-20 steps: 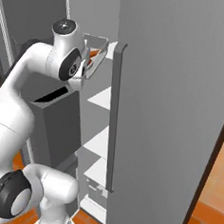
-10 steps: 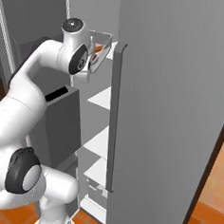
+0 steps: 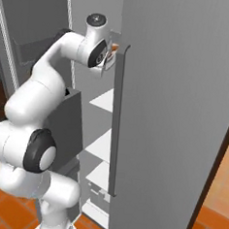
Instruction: Take the meat container that has the chicken drumstick and place it on the second highest rack of the freezer. Then take the vegetable container that has the carrot and tomato and place it on the highest rack of the freezer.
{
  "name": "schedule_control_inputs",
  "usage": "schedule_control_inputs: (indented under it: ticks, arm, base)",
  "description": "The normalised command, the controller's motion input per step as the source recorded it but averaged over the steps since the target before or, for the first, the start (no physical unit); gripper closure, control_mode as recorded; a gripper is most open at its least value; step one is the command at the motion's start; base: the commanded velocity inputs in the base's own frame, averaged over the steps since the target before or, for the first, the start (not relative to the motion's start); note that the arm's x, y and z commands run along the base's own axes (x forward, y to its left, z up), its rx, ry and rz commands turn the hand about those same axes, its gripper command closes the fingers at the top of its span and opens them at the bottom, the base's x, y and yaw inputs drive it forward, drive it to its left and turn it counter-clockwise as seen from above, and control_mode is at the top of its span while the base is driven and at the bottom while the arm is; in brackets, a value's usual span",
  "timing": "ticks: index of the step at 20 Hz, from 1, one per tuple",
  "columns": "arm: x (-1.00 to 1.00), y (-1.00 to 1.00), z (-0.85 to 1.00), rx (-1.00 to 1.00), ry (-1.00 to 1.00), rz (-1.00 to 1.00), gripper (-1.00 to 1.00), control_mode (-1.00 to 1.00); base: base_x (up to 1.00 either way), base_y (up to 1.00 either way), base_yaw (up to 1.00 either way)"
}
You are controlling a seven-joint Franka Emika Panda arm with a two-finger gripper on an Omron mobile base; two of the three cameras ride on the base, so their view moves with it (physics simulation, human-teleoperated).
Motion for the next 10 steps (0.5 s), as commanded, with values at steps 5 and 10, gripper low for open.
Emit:
schedule_control_inputs:
  ticks: [5,10]
  arm:
    - [0.68,0.0,0.01,0.0,0.04,-0.16,1.0,-1.0]
    - [0.48,0.0,0.02,0.02,0.02,-0.06,1.0,-1.0]
  base:
    - [0.0,0.0,0.0]
    - [0.0,0.0,0.0]
